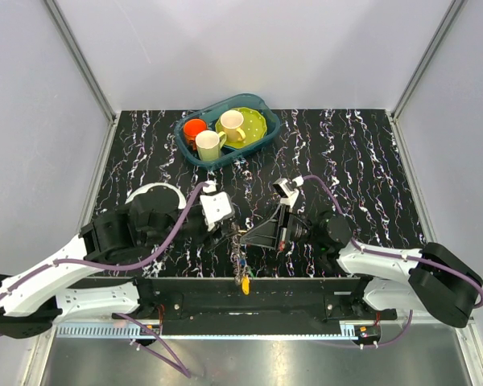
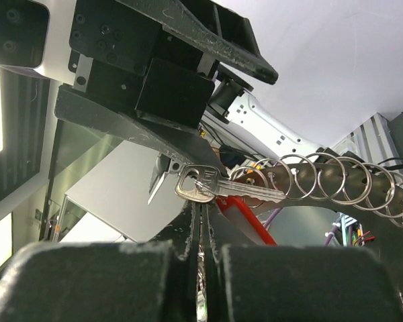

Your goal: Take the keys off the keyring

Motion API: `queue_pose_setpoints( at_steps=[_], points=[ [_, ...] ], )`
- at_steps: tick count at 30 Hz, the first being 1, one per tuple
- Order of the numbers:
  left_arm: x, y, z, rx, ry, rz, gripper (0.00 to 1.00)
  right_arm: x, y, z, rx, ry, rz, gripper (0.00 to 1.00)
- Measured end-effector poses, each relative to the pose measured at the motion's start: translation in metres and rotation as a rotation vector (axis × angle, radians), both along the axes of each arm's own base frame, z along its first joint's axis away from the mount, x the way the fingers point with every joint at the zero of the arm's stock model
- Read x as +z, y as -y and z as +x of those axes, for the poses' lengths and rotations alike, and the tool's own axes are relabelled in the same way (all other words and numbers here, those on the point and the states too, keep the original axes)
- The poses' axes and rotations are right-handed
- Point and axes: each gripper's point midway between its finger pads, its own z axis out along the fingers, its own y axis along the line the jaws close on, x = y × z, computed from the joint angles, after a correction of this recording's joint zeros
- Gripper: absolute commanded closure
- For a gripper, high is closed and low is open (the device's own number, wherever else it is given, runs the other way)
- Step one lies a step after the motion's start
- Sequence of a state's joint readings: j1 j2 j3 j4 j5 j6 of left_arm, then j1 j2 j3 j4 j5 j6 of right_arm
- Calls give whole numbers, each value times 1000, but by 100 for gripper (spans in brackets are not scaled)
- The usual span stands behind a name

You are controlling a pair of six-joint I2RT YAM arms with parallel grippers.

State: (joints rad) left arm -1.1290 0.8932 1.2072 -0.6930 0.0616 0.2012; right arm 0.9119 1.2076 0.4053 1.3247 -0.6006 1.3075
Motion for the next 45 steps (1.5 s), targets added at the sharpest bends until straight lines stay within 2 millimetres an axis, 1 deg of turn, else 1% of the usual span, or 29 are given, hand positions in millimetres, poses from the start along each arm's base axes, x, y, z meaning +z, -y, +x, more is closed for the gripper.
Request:
queue_pose_setpoints(
  at_steps=[3, 6, 8, 11, 13, 15, 18, 22, 25, 29, 31, 34, 36, 40, 45],
  points=[
    [2, -1, 3, 28, -6, -2, 38, -1, -1, 4, -15, -9, 1, 100],
    [13, 7, 6, 40, -10, -60, 37, 0, -9, 5, -3, -17, -12, 100],
    [17, 8, 9, 63, -15, -81, 37, 2, -14, 8, 1, -18, -15, 100],
    [25, 4, 11, 104, -27, -109, 37, 10, -18, 11, -1, -12, -6, 100],
    [33, -2, 13, 139, -39, -123, 37, 18, -20, 12, 0, -1, 9, 100],
    [46, -8, 14, 175, -44, -145, 37, 28, -21, 13, 0, 14, 29, 100],
    [74, -22, 14, 230, -60, -212, 39, 41, -23, 15, 0, 32, 54, 100],
    [115, -43, 3, 258, -102, -351, 45, 54, -23, 15, -3, 55, 82, 100],
    [129, -59, -10, 259, -156, -440, 48, 60, -22, 15, -11, 82, 96, 100],
    [141, -72, -27, 226, -227, -541, 50, 67, -18, 12, -35, 150, 116, 100],
    [141, -74, -35, 201, -253, -566, 51, 72, -14, 8, -45, 200, 134, 100],
    [138, -69, -44, 148, -286, -577, 54, 85, -9, 2, -55, 284, 167, 100],
    [132, -60, -48, 111, -304, -561, 57, 93, -6, -2, -61, 329, 189, 100],
    [118, -38, -55, 31, -335, -501, 63, 99, -5, -3, -71, 376, 203, 100],
    [105, -4, -57, -56, -357, -428, 63, 100, -4, -5, -88, 429, 211, 100]
  ],
)
